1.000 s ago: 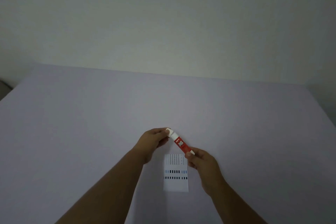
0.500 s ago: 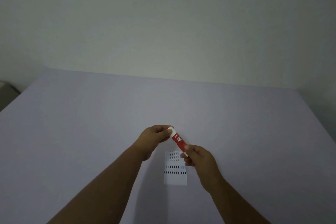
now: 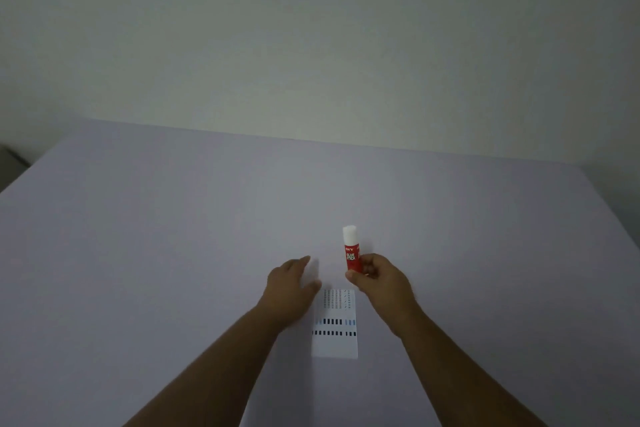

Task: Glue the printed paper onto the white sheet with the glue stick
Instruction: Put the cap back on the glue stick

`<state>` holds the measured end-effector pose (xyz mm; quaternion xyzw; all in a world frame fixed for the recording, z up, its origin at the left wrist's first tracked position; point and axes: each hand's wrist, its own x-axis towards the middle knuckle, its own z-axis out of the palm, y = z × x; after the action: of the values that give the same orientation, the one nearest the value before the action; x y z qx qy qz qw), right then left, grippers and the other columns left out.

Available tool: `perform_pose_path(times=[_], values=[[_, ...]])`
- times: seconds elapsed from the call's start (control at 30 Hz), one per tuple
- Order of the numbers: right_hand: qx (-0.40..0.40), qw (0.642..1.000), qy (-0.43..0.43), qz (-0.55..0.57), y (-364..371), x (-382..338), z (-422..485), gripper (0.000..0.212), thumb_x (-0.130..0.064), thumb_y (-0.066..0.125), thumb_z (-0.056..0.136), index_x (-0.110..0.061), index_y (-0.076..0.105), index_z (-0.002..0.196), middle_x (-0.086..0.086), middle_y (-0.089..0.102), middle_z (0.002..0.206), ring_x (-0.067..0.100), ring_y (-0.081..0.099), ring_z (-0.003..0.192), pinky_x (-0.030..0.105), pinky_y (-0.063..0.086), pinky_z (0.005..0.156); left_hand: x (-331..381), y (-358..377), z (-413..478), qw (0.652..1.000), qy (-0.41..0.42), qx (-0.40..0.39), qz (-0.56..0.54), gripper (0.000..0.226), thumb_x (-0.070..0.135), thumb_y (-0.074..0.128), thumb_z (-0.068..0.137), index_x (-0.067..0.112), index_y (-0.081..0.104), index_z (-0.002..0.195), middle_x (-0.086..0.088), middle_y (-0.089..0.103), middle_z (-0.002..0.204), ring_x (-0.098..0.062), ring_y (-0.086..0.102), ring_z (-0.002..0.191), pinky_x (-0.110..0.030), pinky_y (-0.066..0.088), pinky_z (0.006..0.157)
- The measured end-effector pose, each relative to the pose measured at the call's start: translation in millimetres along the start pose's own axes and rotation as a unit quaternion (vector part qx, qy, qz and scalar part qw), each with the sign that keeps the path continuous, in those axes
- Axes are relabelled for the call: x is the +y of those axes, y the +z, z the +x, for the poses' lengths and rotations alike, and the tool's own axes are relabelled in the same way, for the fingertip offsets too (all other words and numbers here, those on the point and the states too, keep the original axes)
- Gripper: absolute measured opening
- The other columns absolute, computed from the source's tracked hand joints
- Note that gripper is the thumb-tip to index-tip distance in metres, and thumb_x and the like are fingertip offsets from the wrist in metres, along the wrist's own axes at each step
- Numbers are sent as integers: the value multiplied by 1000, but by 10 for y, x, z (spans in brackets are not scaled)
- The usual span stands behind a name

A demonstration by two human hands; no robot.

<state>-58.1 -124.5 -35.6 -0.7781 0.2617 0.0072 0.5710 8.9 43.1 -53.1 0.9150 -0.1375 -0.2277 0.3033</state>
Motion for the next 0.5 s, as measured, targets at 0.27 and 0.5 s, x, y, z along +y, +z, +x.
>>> perform_pose_path(times=[0.27,0.5], values=[[50,990,-46,-122,191,162,341,17,-21,68,78,-15,57,89,-1,63,82,13,59,77,18,40,63,-272,332,143,988,42,50,137,59,45,28,96,22,11,147,-3,10,159,-24,3,145,-39,5,120],[50,987,-68,-135,242,213,413,16,-18,69,79,-13,58,89,1,64,87,13,59,80,22,42,71,-256,361,232,986,42,51,153,57,45,23,96,22,13,147,-2,12,158,-24,5,145,-42,8,120]])
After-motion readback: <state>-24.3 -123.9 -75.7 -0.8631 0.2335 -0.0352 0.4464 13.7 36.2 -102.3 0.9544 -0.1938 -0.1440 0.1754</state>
